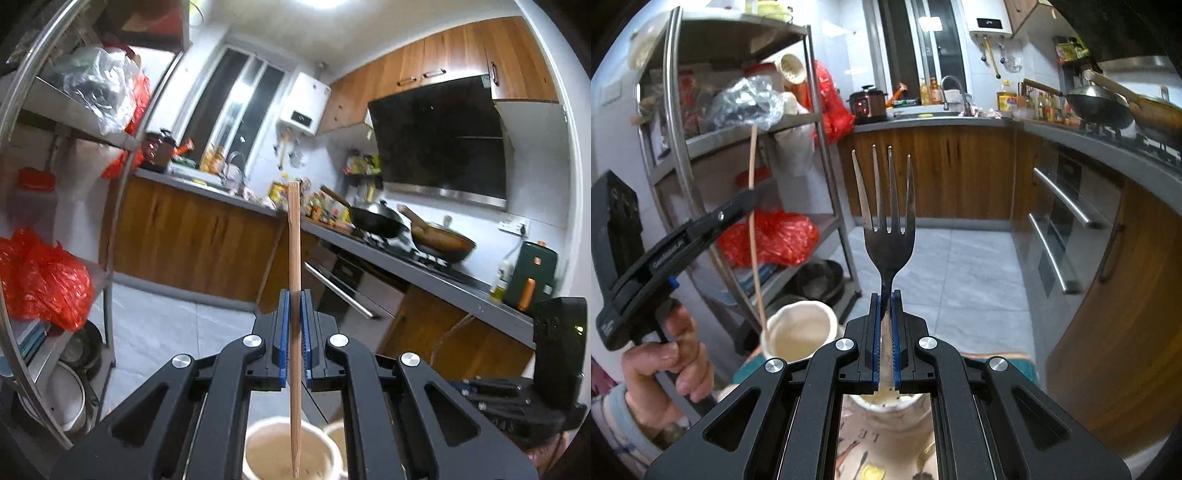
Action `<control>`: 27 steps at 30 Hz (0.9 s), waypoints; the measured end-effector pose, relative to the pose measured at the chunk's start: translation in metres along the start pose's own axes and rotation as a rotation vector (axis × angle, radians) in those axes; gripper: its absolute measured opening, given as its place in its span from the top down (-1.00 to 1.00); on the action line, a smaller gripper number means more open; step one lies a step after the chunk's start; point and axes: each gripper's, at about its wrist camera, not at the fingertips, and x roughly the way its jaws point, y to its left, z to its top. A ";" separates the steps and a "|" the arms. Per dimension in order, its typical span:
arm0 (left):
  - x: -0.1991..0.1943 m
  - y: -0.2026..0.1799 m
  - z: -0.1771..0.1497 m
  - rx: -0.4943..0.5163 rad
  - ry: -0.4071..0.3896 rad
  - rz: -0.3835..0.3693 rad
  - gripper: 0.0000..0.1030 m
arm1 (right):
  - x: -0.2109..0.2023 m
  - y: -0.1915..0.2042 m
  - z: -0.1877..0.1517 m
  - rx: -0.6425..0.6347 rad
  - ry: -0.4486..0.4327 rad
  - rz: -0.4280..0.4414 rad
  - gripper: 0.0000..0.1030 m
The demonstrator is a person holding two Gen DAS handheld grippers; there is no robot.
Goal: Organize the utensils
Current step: 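Drop chopstick into tall cup with left tool while right tool drops fork into small cup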
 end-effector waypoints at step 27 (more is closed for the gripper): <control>0.025 -0.002 -0.084 0.198 0.165 0.164 0.03 | 0.081 0.016 -0.047 -0.057 0.230 -0.054 0.77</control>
